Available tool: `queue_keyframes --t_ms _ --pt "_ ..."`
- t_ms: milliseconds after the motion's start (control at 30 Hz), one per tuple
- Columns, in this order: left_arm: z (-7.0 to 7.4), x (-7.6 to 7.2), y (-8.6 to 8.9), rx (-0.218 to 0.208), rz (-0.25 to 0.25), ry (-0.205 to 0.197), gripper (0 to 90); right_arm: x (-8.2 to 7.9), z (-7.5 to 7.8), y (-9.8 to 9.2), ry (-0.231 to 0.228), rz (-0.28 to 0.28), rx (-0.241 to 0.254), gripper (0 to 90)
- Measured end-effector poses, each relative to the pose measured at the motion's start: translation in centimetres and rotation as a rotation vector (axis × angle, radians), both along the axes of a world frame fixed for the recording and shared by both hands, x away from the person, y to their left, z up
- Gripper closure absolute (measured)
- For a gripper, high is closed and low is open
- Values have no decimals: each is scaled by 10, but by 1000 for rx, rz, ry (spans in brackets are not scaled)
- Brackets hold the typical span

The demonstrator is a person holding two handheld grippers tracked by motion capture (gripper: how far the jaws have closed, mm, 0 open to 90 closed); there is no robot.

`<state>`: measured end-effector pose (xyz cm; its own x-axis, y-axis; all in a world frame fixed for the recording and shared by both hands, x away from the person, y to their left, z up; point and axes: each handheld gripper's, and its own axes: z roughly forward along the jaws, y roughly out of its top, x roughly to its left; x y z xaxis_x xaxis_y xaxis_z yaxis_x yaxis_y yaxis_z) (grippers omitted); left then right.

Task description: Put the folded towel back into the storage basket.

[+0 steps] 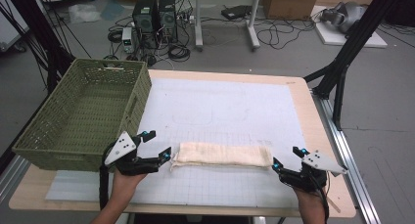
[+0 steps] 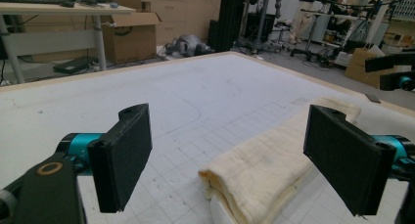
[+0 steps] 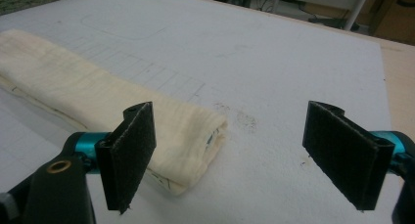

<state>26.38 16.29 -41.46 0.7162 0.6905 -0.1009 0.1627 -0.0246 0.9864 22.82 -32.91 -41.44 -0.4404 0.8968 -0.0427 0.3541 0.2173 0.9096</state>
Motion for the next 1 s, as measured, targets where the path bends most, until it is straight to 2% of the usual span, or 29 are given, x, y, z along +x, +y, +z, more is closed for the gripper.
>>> queue_keyframes --t_ms 67,300,567,667,733,1000 --pt "0 0 0 7 -5 0 185 1 0 0 3 1 1 186" --pt "1 -3 2 -16 -7 3 187 0 1 3 0 8 0 187" --pt "0 -2 -1 3 -17 12 187 2 0 2 19 7 13 186" --pt "0 -2 -1 -3 -26 20 186 3 0 3 24 11 13 186" --pt "0 -2 -1 -4 -26 18 187 3 0 3 43 3 19 186" --pt "3 -4 -4 6 -35 12 186 4 -1 4 40 12 14 186"
